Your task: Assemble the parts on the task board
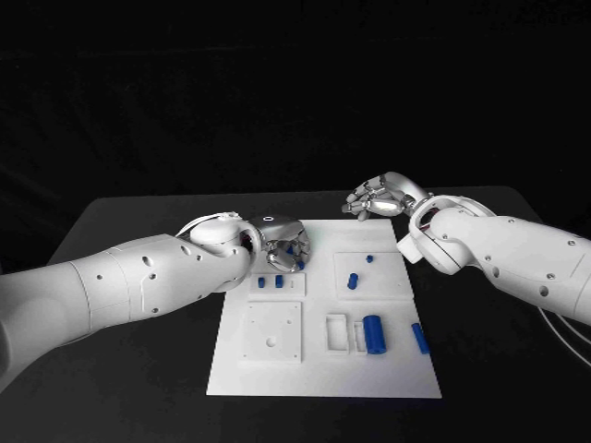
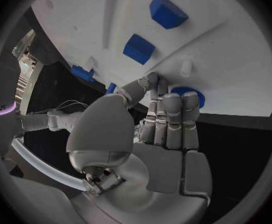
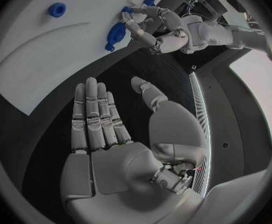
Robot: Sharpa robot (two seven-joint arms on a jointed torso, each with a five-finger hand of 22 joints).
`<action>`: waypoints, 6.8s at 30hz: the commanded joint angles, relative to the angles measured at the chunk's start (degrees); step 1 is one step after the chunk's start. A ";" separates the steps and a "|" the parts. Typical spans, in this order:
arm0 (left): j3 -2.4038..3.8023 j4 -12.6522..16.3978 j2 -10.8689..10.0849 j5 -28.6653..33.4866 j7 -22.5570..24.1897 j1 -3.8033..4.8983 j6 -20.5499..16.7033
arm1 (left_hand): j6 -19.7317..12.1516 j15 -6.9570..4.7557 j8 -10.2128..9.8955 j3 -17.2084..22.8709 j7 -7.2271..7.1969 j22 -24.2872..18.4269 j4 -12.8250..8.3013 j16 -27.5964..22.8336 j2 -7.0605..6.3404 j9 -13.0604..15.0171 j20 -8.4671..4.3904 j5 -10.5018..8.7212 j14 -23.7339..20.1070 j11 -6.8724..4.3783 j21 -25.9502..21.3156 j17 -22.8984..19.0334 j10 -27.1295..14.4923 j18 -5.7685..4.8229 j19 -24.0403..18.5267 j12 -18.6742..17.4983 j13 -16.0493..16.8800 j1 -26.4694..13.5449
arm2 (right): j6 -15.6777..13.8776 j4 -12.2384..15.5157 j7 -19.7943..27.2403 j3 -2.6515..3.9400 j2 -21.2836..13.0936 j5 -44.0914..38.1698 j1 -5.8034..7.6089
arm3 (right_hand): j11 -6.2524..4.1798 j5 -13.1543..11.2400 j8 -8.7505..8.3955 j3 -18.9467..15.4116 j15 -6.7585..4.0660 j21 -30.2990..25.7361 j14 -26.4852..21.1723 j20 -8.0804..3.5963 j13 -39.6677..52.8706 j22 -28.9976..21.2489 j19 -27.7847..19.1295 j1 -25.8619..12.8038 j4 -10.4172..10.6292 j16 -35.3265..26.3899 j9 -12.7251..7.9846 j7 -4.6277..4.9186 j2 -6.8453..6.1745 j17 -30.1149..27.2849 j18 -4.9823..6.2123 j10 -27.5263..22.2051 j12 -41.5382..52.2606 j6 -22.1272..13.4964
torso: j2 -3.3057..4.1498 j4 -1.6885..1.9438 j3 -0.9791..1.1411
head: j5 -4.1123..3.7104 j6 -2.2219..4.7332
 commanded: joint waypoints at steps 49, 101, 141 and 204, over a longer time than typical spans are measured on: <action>3.74 6.27 -9.72 10.89 -0.14 -0.48 0.23 | 1.07 -0.59 0.89 1.74 -0.39 -0.14 -0.26 0.39 1.05 -0.22 -3.12 0.48 1.81 -0.24 0.47 0.00 2.91 3.01 1.81 -1.53 0.26 -0.47 | 0.58 -0.19 0.53 0.02 -0.55 -0.07 0.00 | -0.03 0.34 0.39 -0.24 0.13 -0.21 0.05 -0.05 -0.15 0.10 -0.47 -0.46 -0.26 -0.32 -0.09 0.04 0.10 0.13 0.41 -0.39 0.45 -0.22 | 0.02 0.10 -0.14 | 0.41 0.21; 3.17 4.95 -9.35 9.97 -0.67 -1.12 3.17 | 1.11 -0.62 0.97 1.91 -0.41 -0.22 -0.38 0.23 1.07 -0.29 -3.17 0.41 1.80 -0.27 0.37 -0.08 3.19 2.92 1.83 -1.85 0.30 -0.49 | 0.63 -0.11 0.51 0.02 -0.57 -0.07 0.00 | -0.03 0.34 0.42 -0.23 0.13 -0.24 0.06 -0.05 -0.20 0.12 -0.46 -0.43 -0.28 -0.37 -0.12 0.04 0.12 0.19 0.41 -0.41 0.49 -0.23 | 0.00 0.01 -0.05 | 0.67 -0.32; 2.13 4.97 -8.25 6.99 -2.20 -1.47 4.23 | 0.93 -0.60 0.97 1.90 -0.34 -0.11 -0.48 0.01 0.99 -0.48 -3.31 0.41 1.74 -0.24 0.66 -0.18 3.37 2.91 2.19 -2.47 0.32 -0.63 | 0.59 -0.06 0.55 0.02 -0.66 -0.10 0.00 | -0.03 0.33 0.44 -0.24 0.13 -0.26 0.08 -0.05 -0.25 0.13 -0.45 -0.44 -0.28 -0.42 -0.14 0.04 0.14 0.24 0.41 -0.42 0.53 -0.23 | -0.02 0.00 -0.05 | 0.47 -0.38; 3.05 1.98 -13.50 46.49 7.99 -0.98 -7.70 | -7.57 2.64 -0.90 2.59 3.06 -3.00 -0.87 -12.42 -3.91 -4.53 1.02 -1.33 -8.79 2.65 -8.06 -5.58 -0.28 0.04 -8.06 -6.17 0.59 2.07 | 7.83 -0.58 -1.77 0.02 -3.97 -16.96 -0.01 | 0.18 -4.33 2.22 3.07 -2.97 2.50 7.18 -2.81 -2.55 0.19 7.50 10.44 -1.46 3.25 0.34 -1.33 -0.36 3.32 0.41 0.73 -2.86 2.78 | -0.27 0.11 -0.05 | -1.99 2.38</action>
